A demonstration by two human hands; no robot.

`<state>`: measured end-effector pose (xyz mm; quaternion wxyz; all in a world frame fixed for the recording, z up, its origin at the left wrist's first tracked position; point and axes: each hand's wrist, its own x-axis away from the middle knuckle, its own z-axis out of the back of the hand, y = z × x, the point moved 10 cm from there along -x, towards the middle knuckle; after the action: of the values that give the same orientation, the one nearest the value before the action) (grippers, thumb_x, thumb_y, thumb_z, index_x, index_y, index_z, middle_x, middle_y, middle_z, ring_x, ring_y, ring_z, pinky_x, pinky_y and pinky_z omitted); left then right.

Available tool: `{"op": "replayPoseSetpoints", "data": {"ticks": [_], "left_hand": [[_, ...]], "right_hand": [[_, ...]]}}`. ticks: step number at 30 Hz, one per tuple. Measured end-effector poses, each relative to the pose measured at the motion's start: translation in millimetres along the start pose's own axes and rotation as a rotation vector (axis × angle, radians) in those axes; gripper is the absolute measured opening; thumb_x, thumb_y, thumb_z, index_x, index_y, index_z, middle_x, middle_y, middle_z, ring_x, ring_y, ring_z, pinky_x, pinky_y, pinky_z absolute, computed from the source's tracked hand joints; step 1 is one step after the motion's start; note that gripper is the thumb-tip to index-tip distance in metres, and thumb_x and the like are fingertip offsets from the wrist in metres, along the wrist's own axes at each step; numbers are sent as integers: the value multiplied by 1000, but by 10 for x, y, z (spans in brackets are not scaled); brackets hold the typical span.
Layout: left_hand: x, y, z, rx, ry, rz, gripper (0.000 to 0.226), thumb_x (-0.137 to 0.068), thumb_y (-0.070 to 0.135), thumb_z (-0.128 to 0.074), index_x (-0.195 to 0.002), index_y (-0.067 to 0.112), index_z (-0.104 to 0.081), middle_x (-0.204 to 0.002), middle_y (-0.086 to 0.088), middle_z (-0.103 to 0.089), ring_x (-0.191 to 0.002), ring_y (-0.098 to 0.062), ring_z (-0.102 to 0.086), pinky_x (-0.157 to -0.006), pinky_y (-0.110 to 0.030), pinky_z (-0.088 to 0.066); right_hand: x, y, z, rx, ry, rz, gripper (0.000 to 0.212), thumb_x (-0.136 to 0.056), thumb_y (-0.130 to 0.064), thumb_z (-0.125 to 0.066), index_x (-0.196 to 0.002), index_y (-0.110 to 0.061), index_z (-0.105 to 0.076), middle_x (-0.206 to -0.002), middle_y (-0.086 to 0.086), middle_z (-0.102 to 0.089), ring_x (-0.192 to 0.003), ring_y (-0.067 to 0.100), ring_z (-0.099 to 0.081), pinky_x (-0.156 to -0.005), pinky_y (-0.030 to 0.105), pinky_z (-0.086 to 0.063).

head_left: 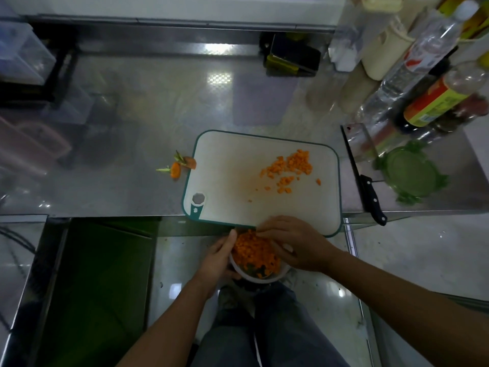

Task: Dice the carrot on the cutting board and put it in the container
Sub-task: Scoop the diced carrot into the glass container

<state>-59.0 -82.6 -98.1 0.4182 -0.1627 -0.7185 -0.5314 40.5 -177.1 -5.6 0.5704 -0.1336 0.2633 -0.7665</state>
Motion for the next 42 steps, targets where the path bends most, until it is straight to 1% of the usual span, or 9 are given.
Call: {"op": "replayPoseSetpoints", "data": {"ticks": [4,8,13,16,24,27,32,38,42], "left_hand": [[-43,-41,-87,-21,-19,8,47,-90,57,-44,-118,23,-60,-109,-2,-68,-97,-21,-66,-70,-41,-60],[-60,-22,-173,-44,-45,-8,46,-90,58,-42,-118,26,-60,-108,0,-68,-96,-20,-66,-71,-42,-60],[-59,-8,-216,-46,-56,-10,48,-90,59,-42,-120,26,-60,-108,-2,-70,-96,-21,-68,-71,-41,-60],[-67,-13,-245,-46,-62,6,49,-90,58,-43,-123,25,-59,-111,-2,-68,-98,-22,-67,-69,-38,-59],[-158,-36,-359,-34,-75,53,33,-97,44,-43,-115,23,-62,-106,-3,-71,-96,-23,-67,-79,-38,-58],[-219,-8,-356,-65,-61,41,34,-98,40,-43,-116,20,-64,-100,-2,-73,-91,-21,-69,-69,-29,-56],[-274,3,-341,-83,-39,51,40,-98,44,-38,-114,21,-66,-97,-1,-74,-86,-16,-71,-62,-25,-55],[-284,1,-346,-95,-43,58,44,-97,48,-38,-115,20,-67,-101,-1,-74,-87,-13,-71,-58,-21,-54],[-291,10,-342,-102,-51,39,40,-97,44,-40,-115,20,-66,-100,-1,-74,-88,-14,-71,-62,-24,-56]], "right_hand": [[23,410,169,-6,158,-237,44,-99,-32,-37,-134,-11,-53,-144,7,-46,-136,22,-39,-111,40,-32],[262,551,-100,-7,92,-398,59,-101,-46,-21,-148,-11,-26,-158,4,-18,-147,15,-9,-120,42,-10],[351,81,-292,-140,-26,-218,53,-101,-37,-33,-147,-13,-31,-156,0,-24,-146,11,-15,-120,27,-13],[281,103,-123,-183,43,-216,48,-100,-35,-36,-142,-15,-41,-151,0,-34,-140,10,-29,-114,25,-26],[-216,1035,530,-40,282,-390,48,-93,-29,-40,-135,-8,-49,-143,14,-43,-131,26,-39,-108,43,-35],[-347,1391,627,28,281,-476,55,-93,-39,-36,-140,-11,-44,-151,13,-34,-138,28,-31,-114,45,-26],[-309,1679,500,84,179,-589,69,-92,-48,-26,-149,-10,-21,-158,9,-13,-147,22,-5,-118,31,4],[-66,1098,304,-86,173,-292,52,-97,-34,-36,-141,-7,-41,-148,7,-39,-140,20,-30,-119,39,-17],[-103,1260,589,-115,355,-370,45,-94,-30,-39,-130,-7,-53,-133,10,-50,-122,21,-47,-103,41,-40]]}}
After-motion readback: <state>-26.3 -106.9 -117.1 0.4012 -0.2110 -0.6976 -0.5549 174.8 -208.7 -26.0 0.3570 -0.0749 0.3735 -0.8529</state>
